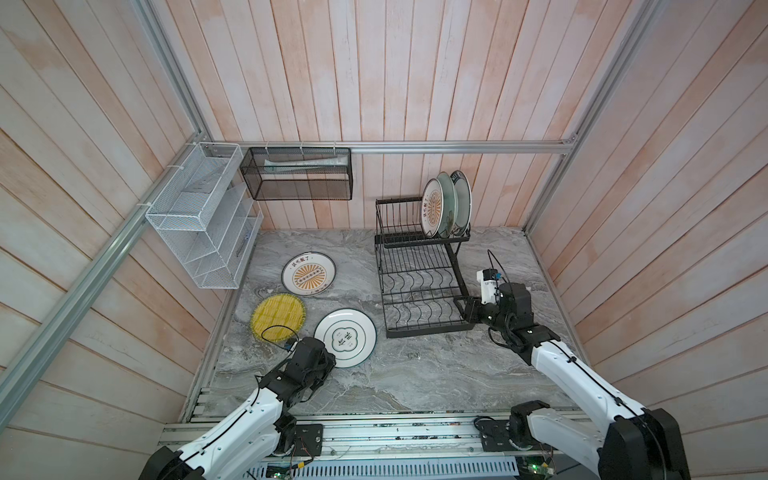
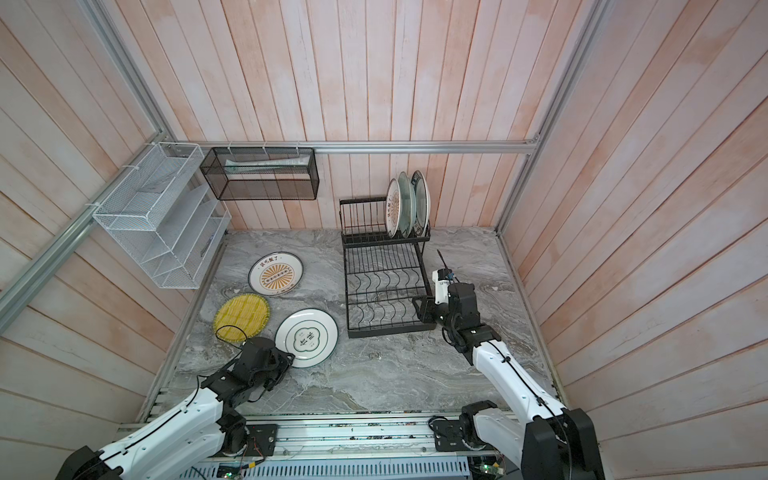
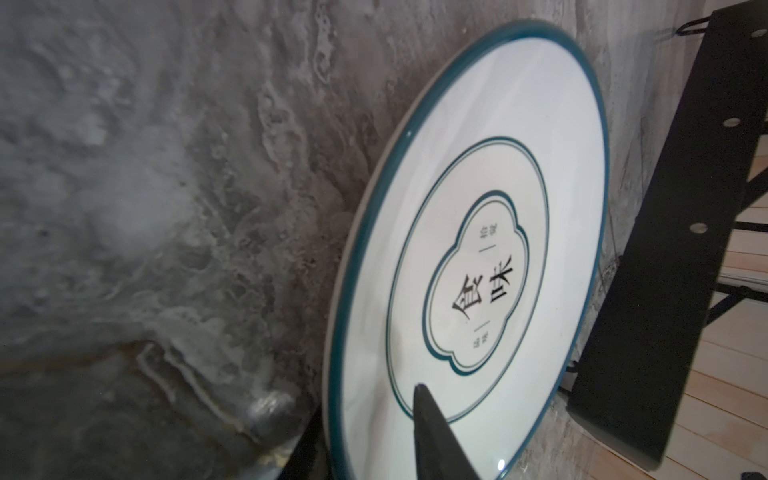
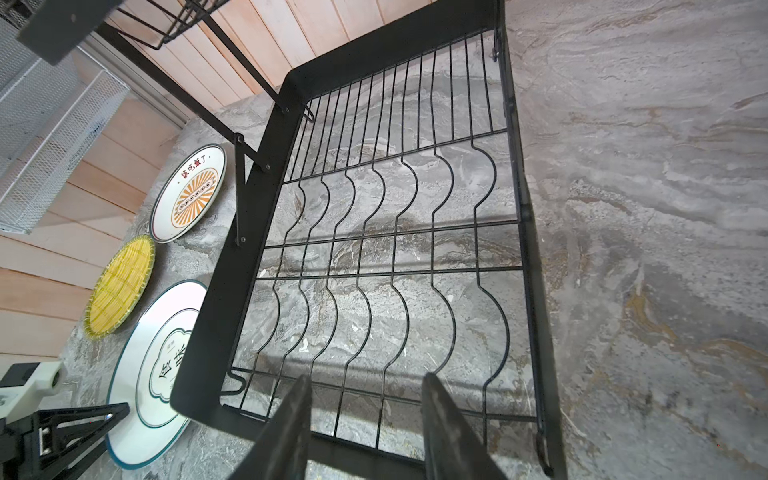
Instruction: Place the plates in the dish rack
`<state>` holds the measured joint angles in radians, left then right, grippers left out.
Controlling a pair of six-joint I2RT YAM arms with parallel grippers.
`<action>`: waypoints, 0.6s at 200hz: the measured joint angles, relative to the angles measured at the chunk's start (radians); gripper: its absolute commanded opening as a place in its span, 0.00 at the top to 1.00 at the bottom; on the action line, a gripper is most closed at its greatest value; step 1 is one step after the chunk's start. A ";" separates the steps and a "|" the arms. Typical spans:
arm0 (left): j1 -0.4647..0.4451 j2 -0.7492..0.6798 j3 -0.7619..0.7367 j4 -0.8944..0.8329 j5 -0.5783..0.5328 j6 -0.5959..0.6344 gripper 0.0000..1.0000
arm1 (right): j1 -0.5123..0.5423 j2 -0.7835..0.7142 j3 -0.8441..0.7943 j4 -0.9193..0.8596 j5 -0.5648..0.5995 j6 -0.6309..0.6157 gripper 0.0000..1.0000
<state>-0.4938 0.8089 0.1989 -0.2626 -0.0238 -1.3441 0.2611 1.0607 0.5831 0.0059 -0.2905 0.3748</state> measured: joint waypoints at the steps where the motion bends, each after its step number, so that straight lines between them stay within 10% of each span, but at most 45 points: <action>1: 0.000 0.000 0.000 0.001 0.000 0.000 0.71 | 0.000 -0.001 -0.001 0.001 -0.001 0.000 0.56; 120: 0.000 -0.056 -0.039 0.024 -0.035 -0.046 0.88 | 0.000 -0.040 -0.029 0.018 -0.015 0.015 0.55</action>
<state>-0.4938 0.7525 0.1600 -0.2382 -0.0593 -1.3903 0.2611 1.0203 0.5541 0.0238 -0.3058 0.3901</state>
